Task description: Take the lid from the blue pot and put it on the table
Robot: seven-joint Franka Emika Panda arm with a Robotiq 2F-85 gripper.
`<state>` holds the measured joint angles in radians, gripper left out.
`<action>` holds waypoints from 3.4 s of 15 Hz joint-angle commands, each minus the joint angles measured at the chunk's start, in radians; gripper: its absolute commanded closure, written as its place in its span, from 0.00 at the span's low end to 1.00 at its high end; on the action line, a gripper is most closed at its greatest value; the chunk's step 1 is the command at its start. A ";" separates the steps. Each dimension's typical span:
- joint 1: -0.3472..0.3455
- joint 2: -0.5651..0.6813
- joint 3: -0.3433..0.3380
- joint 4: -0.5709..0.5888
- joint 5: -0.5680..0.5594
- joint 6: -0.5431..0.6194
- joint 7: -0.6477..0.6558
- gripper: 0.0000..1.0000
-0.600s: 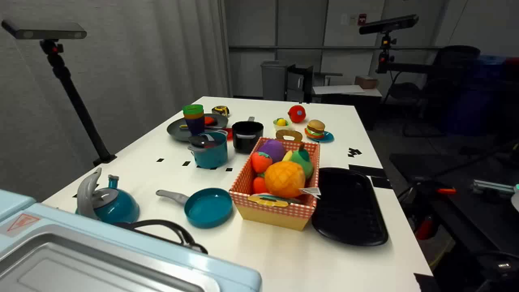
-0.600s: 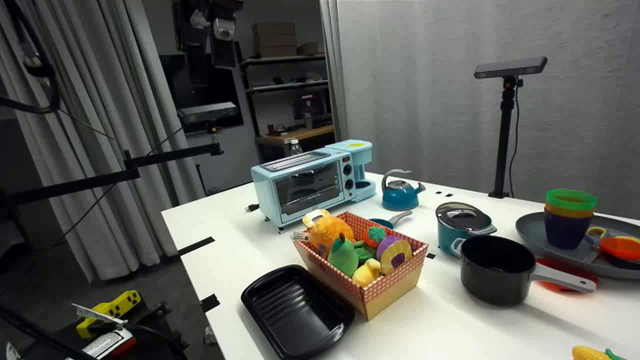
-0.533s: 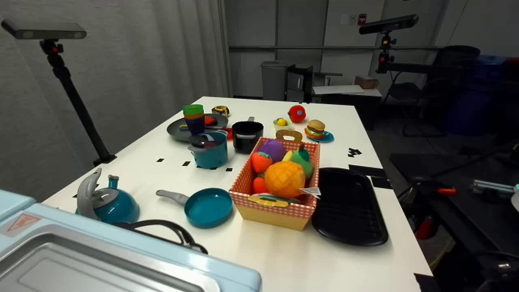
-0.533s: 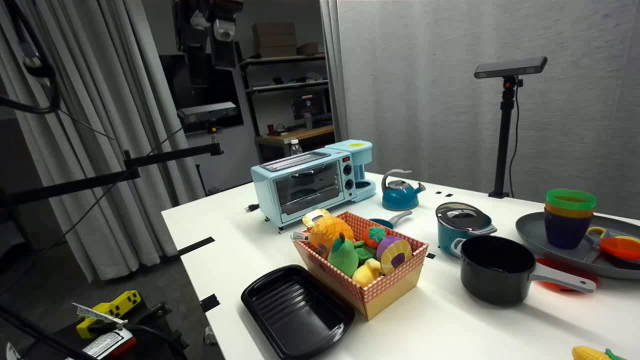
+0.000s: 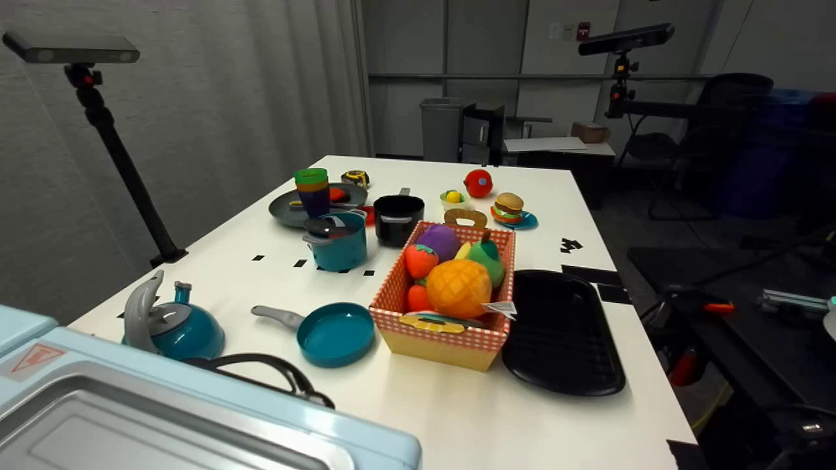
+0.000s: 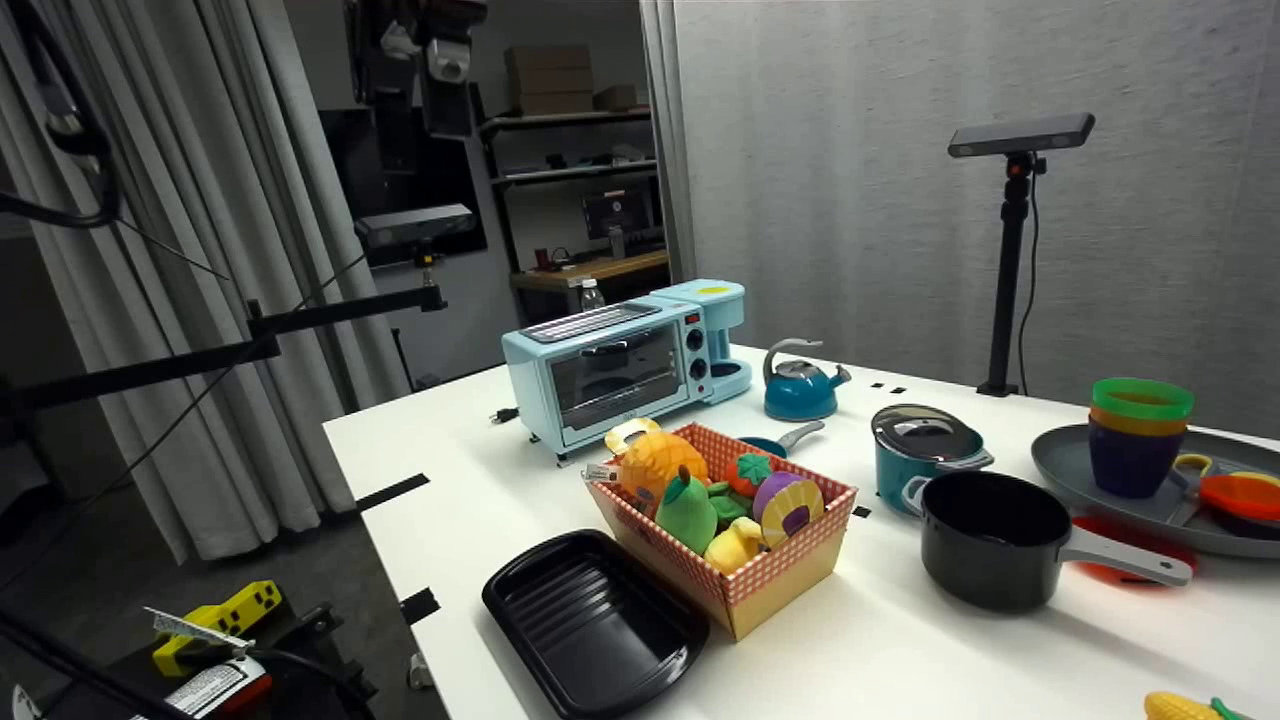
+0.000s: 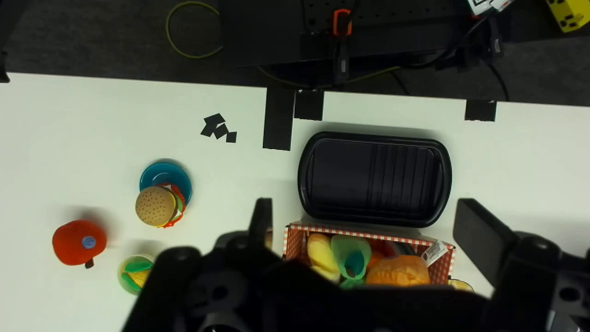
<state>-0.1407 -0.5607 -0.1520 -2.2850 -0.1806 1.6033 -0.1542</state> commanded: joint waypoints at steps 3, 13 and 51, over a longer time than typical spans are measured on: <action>0.007 0.000 -0.005 0.003 -0.002 -0.003 0.003 0.00; 0.007 0.000 -0.005 0.003 -0.002 -0.003 0.003 0.00; 0.008 0.011 -0.007 0.002 0.044 -0.003 0.006 0.00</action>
<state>-0.1383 -0.5503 -0.1537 -2.2854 -0.1350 1.6033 -0.1507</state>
